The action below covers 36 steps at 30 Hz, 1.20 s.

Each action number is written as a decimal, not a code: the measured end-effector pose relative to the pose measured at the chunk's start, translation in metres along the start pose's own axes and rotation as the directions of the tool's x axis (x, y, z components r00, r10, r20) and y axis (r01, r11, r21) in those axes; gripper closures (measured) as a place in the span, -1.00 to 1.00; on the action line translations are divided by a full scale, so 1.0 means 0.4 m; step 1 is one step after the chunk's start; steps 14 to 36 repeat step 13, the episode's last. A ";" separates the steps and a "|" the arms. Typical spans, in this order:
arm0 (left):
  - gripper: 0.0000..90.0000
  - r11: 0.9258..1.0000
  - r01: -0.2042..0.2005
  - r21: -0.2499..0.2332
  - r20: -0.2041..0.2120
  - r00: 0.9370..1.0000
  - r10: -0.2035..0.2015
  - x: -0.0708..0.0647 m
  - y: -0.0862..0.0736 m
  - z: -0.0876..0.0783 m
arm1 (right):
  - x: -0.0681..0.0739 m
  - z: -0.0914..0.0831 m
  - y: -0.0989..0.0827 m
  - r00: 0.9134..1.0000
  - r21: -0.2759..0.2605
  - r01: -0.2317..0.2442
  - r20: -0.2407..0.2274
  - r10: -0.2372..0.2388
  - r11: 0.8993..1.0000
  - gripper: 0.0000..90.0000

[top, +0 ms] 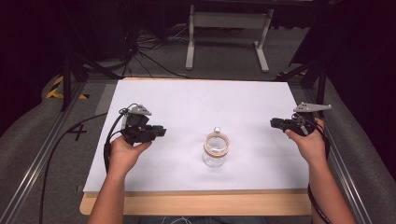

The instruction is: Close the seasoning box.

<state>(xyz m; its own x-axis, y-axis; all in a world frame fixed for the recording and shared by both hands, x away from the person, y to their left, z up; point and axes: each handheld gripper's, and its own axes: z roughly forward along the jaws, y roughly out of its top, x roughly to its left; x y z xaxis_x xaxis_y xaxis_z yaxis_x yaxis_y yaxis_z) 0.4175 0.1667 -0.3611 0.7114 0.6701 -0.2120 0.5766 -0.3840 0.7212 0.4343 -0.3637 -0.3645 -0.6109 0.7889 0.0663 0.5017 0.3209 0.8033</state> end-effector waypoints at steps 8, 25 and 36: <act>0.70 0.999 0.039 0.014 -0.012 0.999 -0.039 0.034 -0.024 0.036 | -0.047 0.058 -0.058 0.998 0.083 -0.051 0.042 0.047 0.995 0.78; 0.63 0.999 0.038 0.007 -0.018 0.999 -0.038 0.038 -0.027 0.042 | -0.049 0.071 -0.066 0.998 0.095 -0.056 0.043 0.052 0.994 0.74; 0.63 0.999 0.038 0.007 -0.018 0.999 -0.038 0.038 -0.027 0.042 | -0.049 0.071 -0.066 0.998 0.095 -0.056 0.043 0.052 0.994 0.74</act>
